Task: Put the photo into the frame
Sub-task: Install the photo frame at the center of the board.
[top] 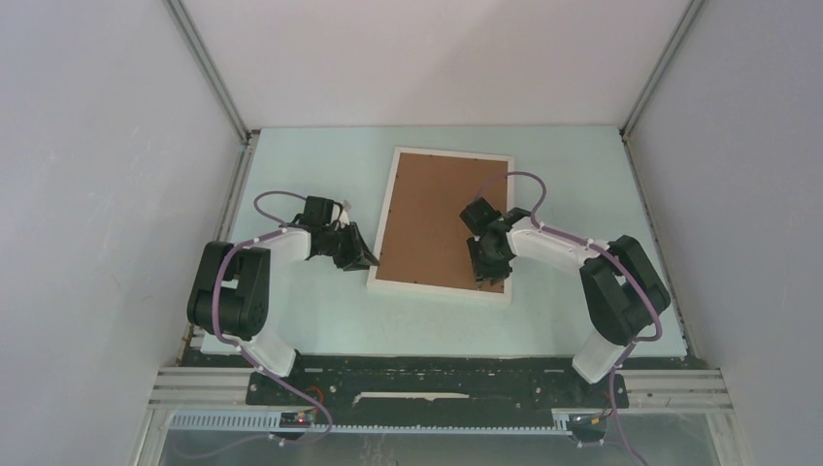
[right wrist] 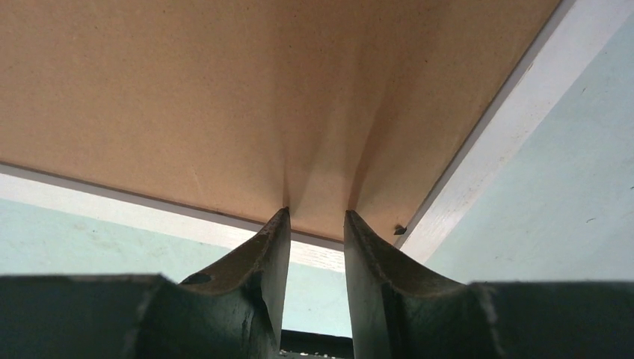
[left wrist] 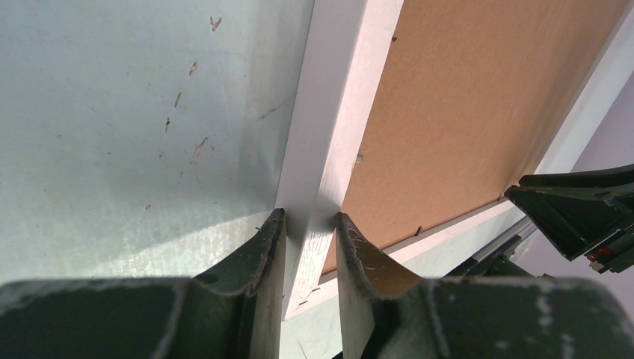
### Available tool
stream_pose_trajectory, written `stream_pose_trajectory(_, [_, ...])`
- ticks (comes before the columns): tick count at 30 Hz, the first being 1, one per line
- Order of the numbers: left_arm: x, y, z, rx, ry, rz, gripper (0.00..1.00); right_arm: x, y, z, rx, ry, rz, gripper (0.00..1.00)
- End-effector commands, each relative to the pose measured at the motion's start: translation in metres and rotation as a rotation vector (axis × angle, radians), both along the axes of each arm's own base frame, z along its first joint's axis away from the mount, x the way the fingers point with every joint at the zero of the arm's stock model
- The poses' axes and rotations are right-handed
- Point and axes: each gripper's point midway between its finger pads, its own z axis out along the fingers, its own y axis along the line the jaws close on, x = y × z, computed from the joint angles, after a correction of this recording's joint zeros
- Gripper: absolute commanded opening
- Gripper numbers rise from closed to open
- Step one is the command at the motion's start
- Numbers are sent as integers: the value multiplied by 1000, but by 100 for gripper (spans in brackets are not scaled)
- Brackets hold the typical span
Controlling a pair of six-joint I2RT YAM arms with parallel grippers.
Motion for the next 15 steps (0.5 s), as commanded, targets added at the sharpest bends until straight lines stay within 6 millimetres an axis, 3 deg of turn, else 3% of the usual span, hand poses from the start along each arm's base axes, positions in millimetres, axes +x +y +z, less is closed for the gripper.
stream_pose_trajectory(1, [-18, -4, -8, -5, 71, -21, 7, 1, 5, 13, 70, -35, -9, 40])
stream_pose_trajectory(9, [-19, -5, -8, -6, 72, -22, 7, -1, 7, 11, 138, -9, -29, 40])
stream_pose_trajectory(15, [-19, -5, -8, -8, 72, -22, 7, -2, 3, 0, 93, 3, -31, 39])
